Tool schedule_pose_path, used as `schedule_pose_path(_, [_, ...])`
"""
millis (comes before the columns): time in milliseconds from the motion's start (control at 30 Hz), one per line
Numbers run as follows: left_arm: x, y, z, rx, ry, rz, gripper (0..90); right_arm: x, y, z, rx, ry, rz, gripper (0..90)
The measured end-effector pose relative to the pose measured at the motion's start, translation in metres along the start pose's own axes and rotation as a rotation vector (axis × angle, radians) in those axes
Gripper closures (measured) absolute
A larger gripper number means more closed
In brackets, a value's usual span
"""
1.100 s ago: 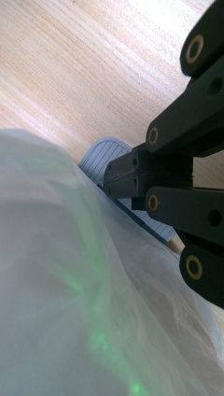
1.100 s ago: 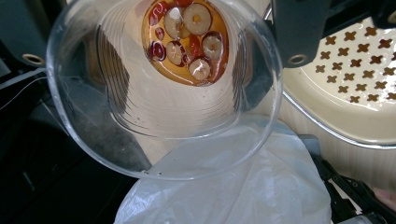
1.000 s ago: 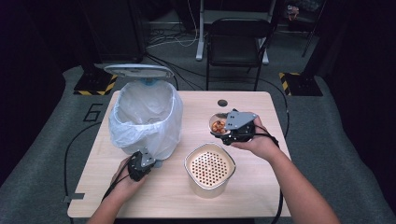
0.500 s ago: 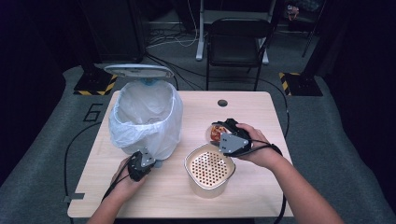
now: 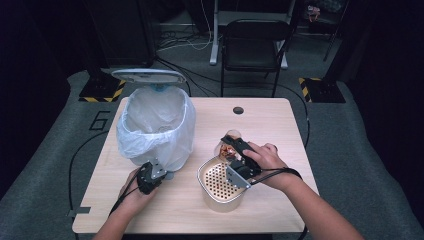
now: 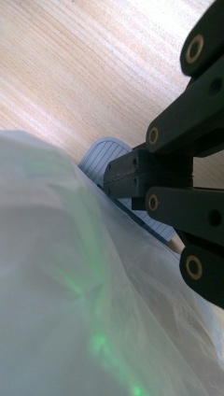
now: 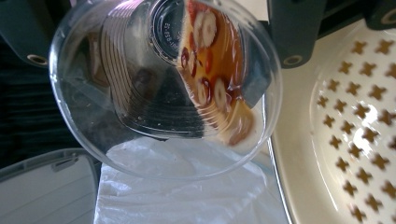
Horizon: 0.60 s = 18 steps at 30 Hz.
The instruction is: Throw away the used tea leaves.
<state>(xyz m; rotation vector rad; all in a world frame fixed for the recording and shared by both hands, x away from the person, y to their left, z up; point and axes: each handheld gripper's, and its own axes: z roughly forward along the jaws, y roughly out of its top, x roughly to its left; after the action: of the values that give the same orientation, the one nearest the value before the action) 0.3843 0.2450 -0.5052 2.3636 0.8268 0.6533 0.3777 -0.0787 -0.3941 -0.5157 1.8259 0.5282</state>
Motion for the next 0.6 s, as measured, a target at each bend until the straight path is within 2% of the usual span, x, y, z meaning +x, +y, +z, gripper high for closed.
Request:
schedule_pose_path(33, [0.000,0.000,0.000,0.002,-0.003,0.001,90.0,0.002,0.001,0.001,0.011,-0.022,-0.037,38.6])
schedule_pose_path(100, [0.001,0.000,-0.001,0.008,-0.007,0.007,90.0,0.005,0.002,0.002,0.020,-0.032,-0.077,38.5])
schedule_pose_path(133, [0.001,0.000,0.000,0.002,0.002,0.019,90.0,0.008,0.003,0.002,0.033,-0.038,-0.109,38.6])
schedule_pose_path(167, [0.003,0.001,-0.002,0.013,0.006,0.052,90.0,0.010,0.003,0.002,0.038,-0.048,-0.147,38.6])
schedule_pose_path(200, [0.004,0.001,-0.002,0.009,0.015,0.057,90.0,0.013,0.003,0.003,0.045,-0.040,-0.170,38.5])
schedule_pose_path(233, [0.000,0.000,0.000,0.001,-0.001,0.003,90.0,0.016,0.003,0.004,0.061,-0.030,-0.198,38.6])
schedule_pose_path(400, [0.000,0.000,0.000,0.007,-0.007,0.001,90.0,0.028,0.004,0.006,0.105,-0.063,-0.399,38.6])
schedule_pose_path(533, [0.000,0.000,0.000,0.007,-0.007,-0.001,90.0,0.035,0.005,0.004,0.125,-0.115,-0.521,38.8])
schedule_pose_path(567, [0.000,0.000,0.000,0.007,-0.008,-0.002,90.0,0.035,0.006,0.003,0.130,-0.087,-0.568,38.9])
schedule_pose_path(600, [0.000,0.000,0.000,0.006,-0.008,-0.004,90.0,0.036,0.007,0.001,0.123,-0.121,-0.602,39.0])
